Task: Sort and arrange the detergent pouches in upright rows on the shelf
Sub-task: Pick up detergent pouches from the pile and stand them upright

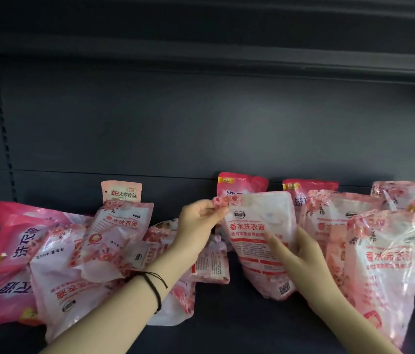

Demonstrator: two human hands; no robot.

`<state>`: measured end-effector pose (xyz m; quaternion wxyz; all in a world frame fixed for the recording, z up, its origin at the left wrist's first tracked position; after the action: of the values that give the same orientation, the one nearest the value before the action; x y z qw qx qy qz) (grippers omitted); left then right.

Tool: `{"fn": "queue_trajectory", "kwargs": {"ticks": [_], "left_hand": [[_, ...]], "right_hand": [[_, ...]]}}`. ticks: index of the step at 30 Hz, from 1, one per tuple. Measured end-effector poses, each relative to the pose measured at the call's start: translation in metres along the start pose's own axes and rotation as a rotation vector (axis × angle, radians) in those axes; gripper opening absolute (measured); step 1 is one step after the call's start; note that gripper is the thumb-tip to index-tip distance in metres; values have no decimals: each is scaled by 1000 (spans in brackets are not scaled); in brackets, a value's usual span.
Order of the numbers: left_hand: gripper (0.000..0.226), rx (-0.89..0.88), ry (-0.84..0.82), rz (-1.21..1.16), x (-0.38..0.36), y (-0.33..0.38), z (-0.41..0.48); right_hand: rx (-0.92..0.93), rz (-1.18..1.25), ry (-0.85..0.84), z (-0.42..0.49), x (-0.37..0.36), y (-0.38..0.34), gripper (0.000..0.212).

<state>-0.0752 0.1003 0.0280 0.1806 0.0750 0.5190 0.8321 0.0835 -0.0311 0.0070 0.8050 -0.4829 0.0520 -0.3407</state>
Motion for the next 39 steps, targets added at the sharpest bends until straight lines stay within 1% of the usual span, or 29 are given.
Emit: {"fn": "queue_trajectory", "kwargs": {"ticks": [2, 4, 6, 8, 9, 11, 13, 16, 20, 22, 26, 30, 33, 35, 37, 38, 39], "left_hand": [[12, -27, 15, -2, -12, 2, 8], [18, -29, -7, -12, -24, 2, 15], [23, 30, -79, -36, -36, -7, 21], [33, 126, -185, -43, -47, -23, 23], [36, 151, -226, -28, -49, -31, 23], [35, 138, -260, 14, -47, -40, 23], [34, 95, -264, 46, -40, -40, 24], [34, 78, -262, 72, -31, -38, 24], [31, 50, -256, 126, -19, -38, 20], [29, 55, -269, 127, -13, -38, 19], [33, 64, -308, 132, -13, -37, 22], [33, 82, -302, 67, -27, -39, 29], [31, 86, -297, 111, -28, -39, 31], [31, 84, -304, 208, -24, -36, 33], [33, 102, -287, 306, -13, -28, 34], [32, 100, -278, 365, -5, -21, 35], [29, 80, -274, 438, 4, -12, 34]], "right_hand": [[-70, 47, 65, 5, 3, 15, 18], [-187, 182, 122, 17, 4, 30, 20], [-298, 279, 159, 28, 1, 43, 19], [-347, 311, 157, 38, -6, 53, 19], [-349, 321, 146, 43, -11, 56, 19], [-330, 341, 111, 50, -20, 59, 19], [-307, 373, 67, 55, -28, 57, 20], [-293, 416, 9, 59, -37, 56, 24], [-319, 498, -46, 57, -49, 59, 23], [-315, 523, -66, 53, -53, 59, 23], [-311, 515, -58, 56, -51, 57, 25], [-341, 436, -3, 64, -40, 58, 26], [-350, 273, 12, 67, -34, 56, 32], [-298, 103, 57, 69, -28, 47, 35], [-185, -94, 125, 73, -20, 29, 30], [-120, -174, 148, 76, -18, 17, 34], [-68, -227, 151, 79, -16, 8, 48]]}}
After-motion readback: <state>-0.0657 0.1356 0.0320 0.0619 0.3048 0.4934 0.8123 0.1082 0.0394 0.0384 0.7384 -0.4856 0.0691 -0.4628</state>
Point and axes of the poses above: each hand's wrist, its own z-axis towards the middle knuckle, its own x-axis out of the back of the hand, y = z × x, the point moved 6 cm from there along z, towards the middle knuckle, and after that the axes turned 7 degrees about -z, right-handed, at the moved point
